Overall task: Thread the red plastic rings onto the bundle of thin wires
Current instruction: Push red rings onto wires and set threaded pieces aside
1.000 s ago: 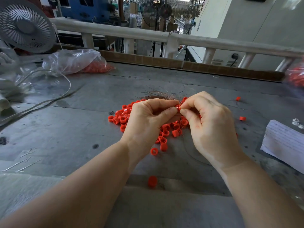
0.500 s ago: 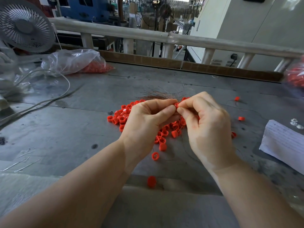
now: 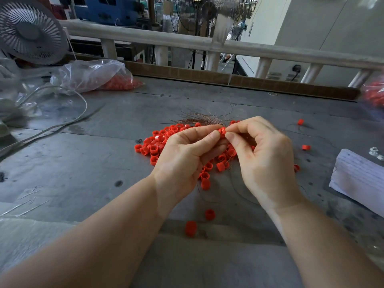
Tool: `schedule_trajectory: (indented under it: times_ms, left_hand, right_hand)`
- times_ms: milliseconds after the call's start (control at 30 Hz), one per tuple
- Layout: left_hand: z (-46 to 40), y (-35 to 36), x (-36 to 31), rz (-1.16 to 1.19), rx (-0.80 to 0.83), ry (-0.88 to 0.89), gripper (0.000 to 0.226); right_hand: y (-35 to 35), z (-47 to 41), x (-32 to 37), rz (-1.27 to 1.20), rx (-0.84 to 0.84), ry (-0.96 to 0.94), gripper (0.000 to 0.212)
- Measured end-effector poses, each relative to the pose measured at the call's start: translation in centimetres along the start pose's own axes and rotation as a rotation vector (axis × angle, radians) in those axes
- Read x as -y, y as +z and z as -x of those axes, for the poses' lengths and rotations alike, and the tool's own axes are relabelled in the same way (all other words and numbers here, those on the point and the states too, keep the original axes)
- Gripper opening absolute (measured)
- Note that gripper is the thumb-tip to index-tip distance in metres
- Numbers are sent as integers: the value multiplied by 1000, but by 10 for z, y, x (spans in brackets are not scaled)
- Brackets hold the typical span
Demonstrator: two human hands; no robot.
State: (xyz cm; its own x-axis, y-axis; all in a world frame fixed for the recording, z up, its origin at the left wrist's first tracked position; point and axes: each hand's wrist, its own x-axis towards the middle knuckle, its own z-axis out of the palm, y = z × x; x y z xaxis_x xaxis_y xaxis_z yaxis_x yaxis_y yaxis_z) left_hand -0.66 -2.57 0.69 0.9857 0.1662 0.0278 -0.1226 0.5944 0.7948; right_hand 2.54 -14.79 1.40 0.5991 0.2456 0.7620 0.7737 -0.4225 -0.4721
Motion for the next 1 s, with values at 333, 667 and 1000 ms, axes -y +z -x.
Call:
schedule_trajectory:
  times_ms: [333, 667, 1000]
  left_hand:
    - [-2, 0, 1, 71, 0, -28, 18]
    - [-1, 0, 0, 94, -9, -47, 16]
    - [0, 0, -1, 107, -2, -58, 17]
  right_hand:
    - [-2, -3, 2, -222, 28, 245, 12]
    - [-4, -5, 1, -432, 12, 351, 21]
    - [-3, -6, -1, -642, 25, 451, 21]
